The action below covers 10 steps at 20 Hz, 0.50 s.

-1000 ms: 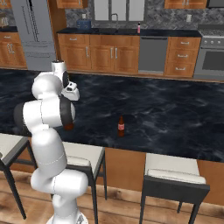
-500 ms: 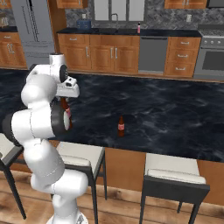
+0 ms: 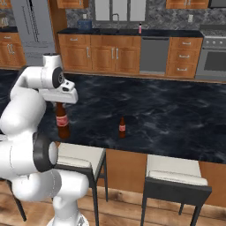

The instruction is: Place the large bottle from the dining counter next to the other large bottle outside the sink, and place the small bottle from the dining counter next to the other small bottle inside the sink.

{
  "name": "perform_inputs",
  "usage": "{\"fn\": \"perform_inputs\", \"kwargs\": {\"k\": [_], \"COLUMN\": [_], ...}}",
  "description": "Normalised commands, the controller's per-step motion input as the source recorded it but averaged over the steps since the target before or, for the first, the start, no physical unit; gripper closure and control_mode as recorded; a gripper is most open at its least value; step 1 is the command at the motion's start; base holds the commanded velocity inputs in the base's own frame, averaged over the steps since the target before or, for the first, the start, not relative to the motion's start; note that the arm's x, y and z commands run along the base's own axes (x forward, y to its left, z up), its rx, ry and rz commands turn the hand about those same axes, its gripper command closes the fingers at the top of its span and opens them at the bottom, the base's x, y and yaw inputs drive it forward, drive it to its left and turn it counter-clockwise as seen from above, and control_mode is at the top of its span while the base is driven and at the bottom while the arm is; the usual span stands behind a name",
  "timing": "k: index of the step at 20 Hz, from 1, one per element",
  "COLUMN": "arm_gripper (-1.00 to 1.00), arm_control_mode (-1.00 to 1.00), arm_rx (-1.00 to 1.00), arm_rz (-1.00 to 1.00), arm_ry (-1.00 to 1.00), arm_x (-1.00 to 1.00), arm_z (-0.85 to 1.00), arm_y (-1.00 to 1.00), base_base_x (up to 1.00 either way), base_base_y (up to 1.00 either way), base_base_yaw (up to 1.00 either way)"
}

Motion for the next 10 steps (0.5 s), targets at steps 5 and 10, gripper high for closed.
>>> {"fn": "perform_inputs", "kwargs": {"k": [5, 10], "arm_gripper": [1.0, 1.0], "arm_control_mode": [-1.0, -1.0], "arm_rx": [0.0, 0.0], "arm_rz": [0.0, 0.01], "arm_ry": [-0.09, -0.06], "arm_x": [-0.77, -0.63], "arm_z": [0.18, 0.3], "arm_y": [-0.2, -0.27], "base_base_x": [0.0, 0.0], "base_base_y": [0.0, 0.0], "base_base_yaw": [0.0, 0.0]}}
